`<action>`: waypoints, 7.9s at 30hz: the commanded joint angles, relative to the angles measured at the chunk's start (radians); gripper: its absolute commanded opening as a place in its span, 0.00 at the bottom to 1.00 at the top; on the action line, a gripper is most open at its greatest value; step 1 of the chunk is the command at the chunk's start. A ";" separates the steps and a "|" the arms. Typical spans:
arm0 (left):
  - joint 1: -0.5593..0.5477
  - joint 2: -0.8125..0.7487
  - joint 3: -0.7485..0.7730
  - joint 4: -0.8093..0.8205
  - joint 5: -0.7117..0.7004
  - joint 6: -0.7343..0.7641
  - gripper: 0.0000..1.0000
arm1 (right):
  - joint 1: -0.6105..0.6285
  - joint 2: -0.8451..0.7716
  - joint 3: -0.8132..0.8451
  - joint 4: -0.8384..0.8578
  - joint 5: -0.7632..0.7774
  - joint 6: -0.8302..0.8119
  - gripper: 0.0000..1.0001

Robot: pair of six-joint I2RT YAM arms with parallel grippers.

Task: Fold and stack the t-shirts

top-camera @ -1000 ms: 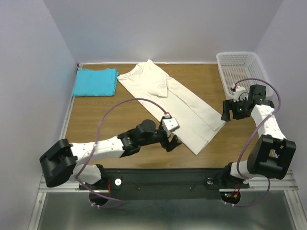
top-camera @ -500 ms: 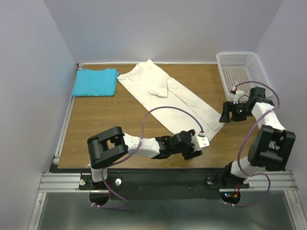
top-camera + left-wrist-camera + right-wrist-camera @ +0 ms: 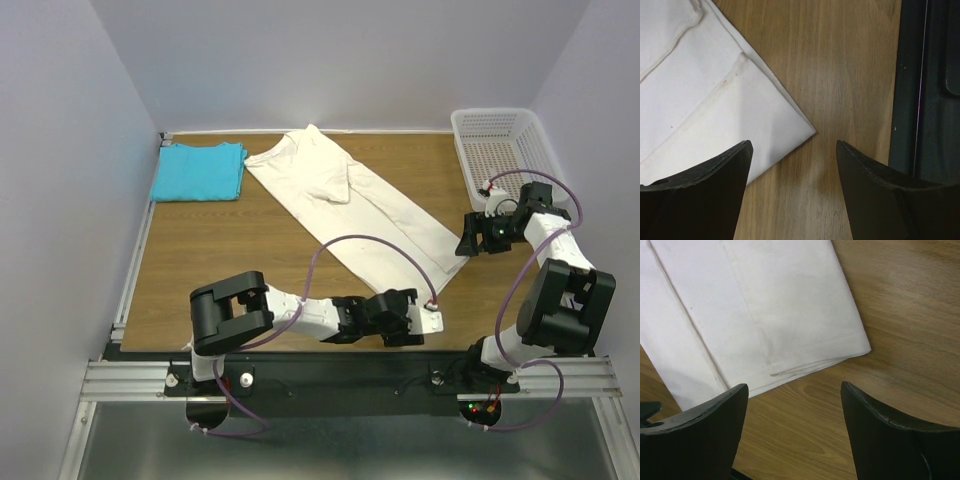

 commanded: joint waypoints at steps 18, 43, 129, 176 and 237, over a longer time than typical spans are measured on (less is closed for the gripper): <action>-0.010 0.123 0.042 0.052 -0.119 0.009 0.63 | -0.022 -0.001 -0.017 -0.010 -0.062 -0.046 0.80; 0.034 0.100 0.010 0.047 -0.029 -0.114 0.00 | -0.031 0.039 -0.015 -0.013 -0.010 -0.040 0.80; 0.302 -0.299 -0.123 0.230 0.356 -0.420 0.00 | 0.068 0.174 0.324 0.035 -0.228 0.340 0.01; 0.984 -0.087 0.015 0.132 0.642 -0.496 0.00 | 0.463 1.087 1.405 0.343 -0.157 0.914 0.01; 1.135 0.057 0.079 0.205 0.596 -0.630 0.08 | 0.527 1.190 1.476 0.607 -0.053 1.090 0.49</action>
